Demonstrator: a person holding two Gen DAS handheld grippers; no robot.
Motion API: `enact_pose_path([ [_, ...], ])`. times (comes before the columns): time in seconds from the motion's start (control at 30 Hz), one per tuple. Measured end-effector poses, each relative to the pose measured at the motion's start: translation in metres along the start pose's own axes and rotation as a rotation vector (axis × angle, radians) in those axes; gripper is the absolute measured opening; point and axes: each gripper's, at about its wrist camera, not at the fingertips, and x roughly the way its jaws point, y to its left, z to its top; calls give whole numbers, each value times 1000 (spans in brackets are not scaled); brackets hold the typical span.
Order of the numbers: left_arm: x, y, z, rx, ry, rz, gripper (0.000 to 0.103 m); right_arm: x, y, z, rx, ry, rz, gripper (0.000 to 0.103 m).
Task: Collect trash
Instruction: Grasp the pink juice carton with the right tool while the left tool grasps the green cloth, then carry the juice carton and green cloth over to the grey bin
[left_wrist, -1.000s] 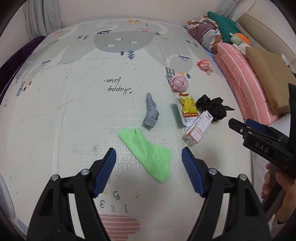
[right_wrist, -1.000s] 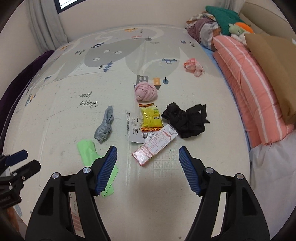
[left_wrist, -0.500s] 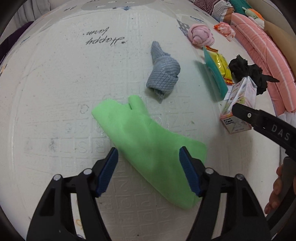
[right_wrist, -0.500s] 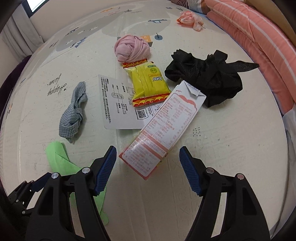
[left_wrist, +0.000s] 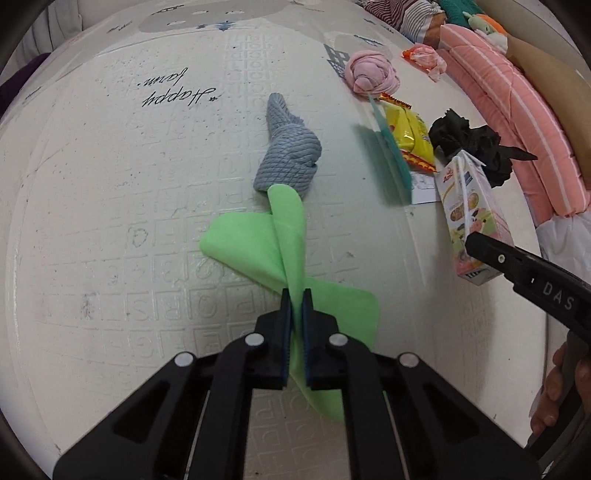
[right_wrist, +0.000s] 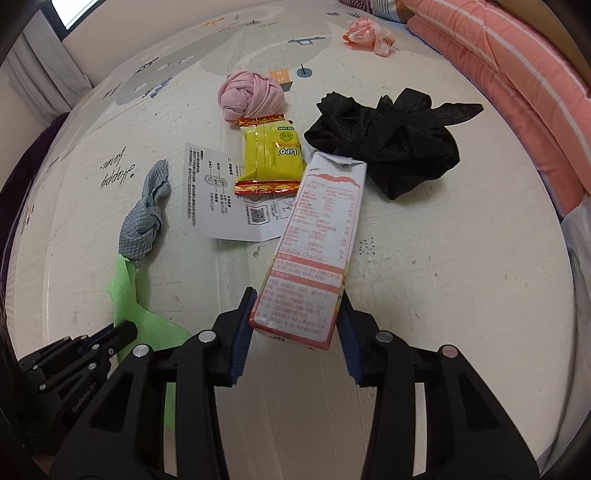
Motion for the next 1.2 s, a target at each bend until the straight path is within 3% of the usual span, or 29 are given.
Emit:
enact_pose_path([
  [0.33,-77,-11,3,18,-42,6,6,-78,4,-8,-106,-6,25,35],
  [0.7,-223,6,-18,-98,-153,38,6,-207,43,-11,-258,-70,109,36],
  [0.93,-336,38,-63,-224,-271,131,6,-288,106,-17,-400,-99,297,36],
  [1.2,-450,101,-148,-425,-390,280,6,-350,216,-49,-631,-141,488,36],
])
